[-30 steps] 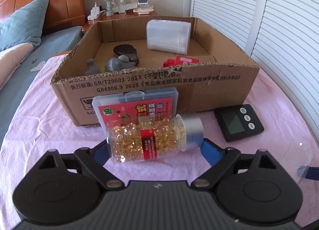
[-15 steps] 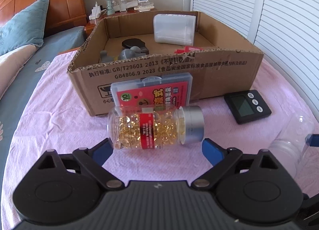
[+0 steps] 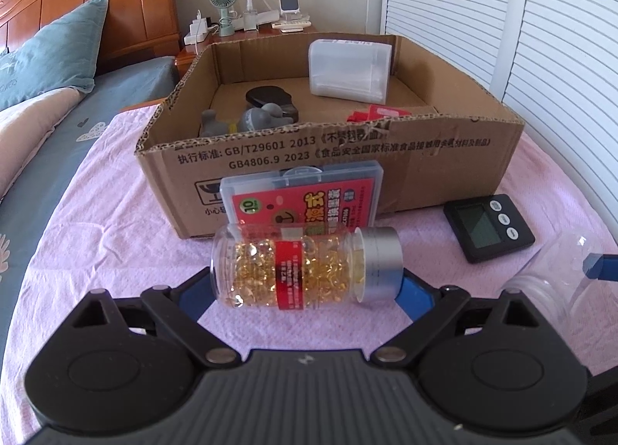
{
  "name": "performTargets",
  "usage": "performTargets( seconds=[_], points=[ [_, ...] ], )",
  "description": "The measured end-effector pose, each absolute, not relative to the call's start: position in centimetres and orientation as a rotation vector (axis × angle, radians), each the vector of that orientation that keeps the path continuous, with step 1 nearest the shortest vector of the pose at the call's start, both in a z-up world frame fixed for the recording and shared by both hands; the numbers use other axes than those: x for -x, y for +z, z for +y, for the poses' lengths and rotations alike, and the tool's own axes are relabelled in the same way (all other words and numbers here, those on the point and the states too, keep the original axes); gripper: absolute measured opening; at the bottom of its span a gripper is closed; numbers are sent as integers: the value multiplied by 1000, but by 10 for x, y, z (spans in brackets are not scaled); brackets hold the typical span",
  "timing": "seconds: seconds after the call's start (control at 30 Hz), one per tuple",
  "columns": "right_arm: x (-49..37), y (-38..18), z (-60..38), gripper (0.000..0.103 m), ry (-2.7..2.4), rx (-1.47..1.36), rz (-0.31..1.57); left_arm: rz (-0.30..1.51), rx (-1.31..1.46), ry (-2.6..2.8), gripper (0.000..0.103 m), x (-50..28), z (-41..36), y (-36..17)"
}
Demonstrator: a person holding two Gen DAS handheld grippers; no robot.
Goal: Organize rigid objects
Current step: 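Release the clear jar into the box with the right gripper while the left gripper lifts the capsule bottle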
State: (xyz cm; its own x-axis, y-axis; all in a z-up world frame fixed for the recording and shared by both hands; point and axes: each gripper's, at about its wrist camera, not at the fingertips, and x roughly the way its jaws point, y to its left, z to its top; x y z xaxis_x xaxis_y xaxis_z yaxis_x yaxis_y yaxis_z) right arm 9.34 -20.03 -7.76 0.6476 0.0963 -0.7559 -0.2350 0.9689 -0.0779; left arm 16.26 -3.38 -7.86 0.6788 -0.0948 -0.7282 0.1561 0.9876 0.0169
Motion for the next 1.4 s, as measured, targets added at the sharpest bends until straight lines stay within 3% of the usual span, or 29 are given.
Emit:
performTargets(
  seconds=[0.2, 0.73, 1.4],
  points=[
    [-98, -77, -202, 95, 171, 157, 848, 810, -81, -139, 95, -166, -36, -78],
    [-90, -63, -201, 94, 192, 191, 855, 870, -151, -286, 93, -156, -21, -57],
    [-122, 5, -197, 94, 268, 167, 777, 793, -209, -451, 93, -159, 7, 27]
  ],
)
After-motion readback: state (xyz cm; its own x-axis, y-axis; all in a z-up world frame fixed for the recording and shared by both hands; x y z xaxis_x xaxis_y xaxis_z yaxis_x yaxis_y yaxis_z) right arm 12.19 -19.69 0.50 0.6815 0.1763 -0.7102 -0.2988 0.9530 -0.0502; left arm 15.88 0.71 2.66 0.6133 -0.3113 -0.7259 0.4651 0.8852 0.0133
